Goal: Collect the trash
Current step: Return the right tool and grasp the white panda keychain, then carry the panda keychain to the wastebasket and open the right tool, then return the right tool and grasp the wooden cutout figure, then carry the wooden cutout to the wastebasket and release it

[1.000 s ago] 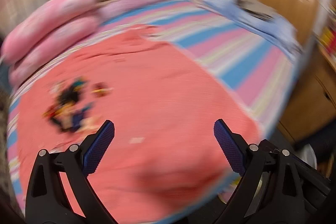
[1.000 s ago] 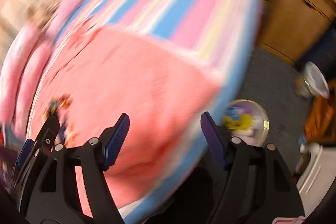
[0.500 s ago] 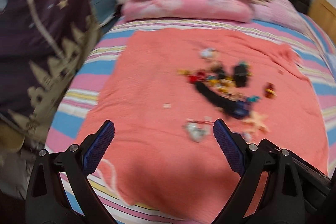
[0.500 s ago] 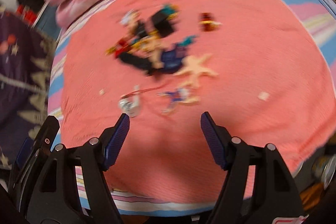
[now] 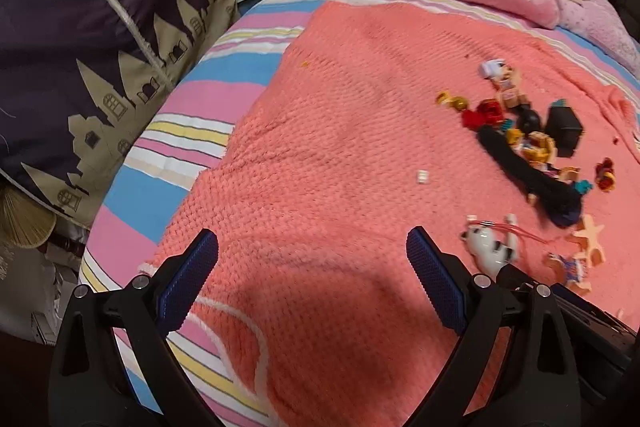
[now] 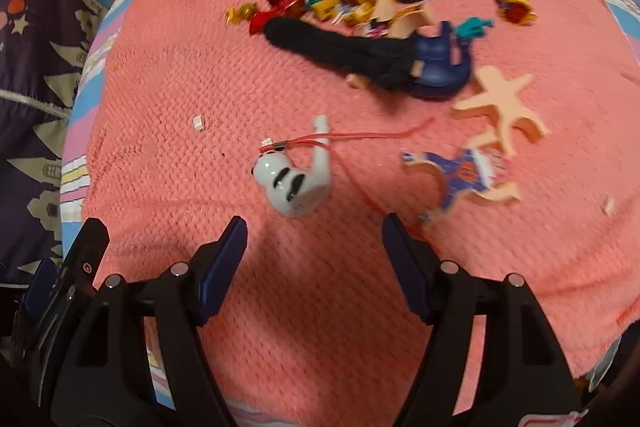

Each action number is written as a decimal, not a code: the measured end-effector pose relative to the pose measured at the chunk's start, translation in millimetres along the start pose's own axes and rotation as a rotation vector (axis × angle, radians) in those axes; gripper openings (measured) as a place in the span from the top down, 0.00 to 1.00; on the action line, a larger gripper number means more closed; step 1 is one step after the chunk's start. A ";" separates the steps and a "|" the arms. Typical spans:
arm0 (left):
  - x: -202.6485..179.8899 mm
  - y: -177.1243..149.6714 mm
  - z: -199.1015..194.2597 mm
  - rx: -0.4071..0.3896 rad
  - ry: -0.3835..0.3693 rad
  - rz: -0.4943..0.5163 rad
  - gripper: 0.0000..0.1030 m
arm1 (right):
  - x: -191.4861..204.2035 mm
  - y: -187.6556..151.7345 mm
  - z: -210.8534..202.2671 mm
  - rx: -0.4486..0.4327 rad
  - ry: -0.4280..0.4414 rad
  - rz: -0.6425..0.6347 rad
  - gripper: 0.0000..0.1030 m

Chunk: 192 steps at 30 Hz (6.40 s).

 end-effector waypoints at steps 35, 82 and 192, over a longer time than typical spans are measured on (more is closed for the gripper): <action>-11.2 -4.2 32.5 0.102 -0.060 -0.014 0.11 | 9.8 10.6 33.3 0.050 -0.044 -0.046 0.51; -417.1 -296.7 -361.1 -0.264 -0.801 1.070 0.11 | -455.8 -318.7 -278.2 -0.474 -0.385 1.210 0.37; -425.8 -286.9 -339.4 -0.220 -0.755 1.069 0.11 | -453.3 -284.6 -256.0 -0.395 -0.332 1.136 0.54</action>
Point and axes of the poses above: each gripper's, at about its wrist camera, not at the fingertips, and z roughly the way its jaws point, x to its left, y to its top, the point moved 8 cm from there along z, roughly the way its jaws point, and after that the axes turned 4 degrees about y, right-handed, at the moved point
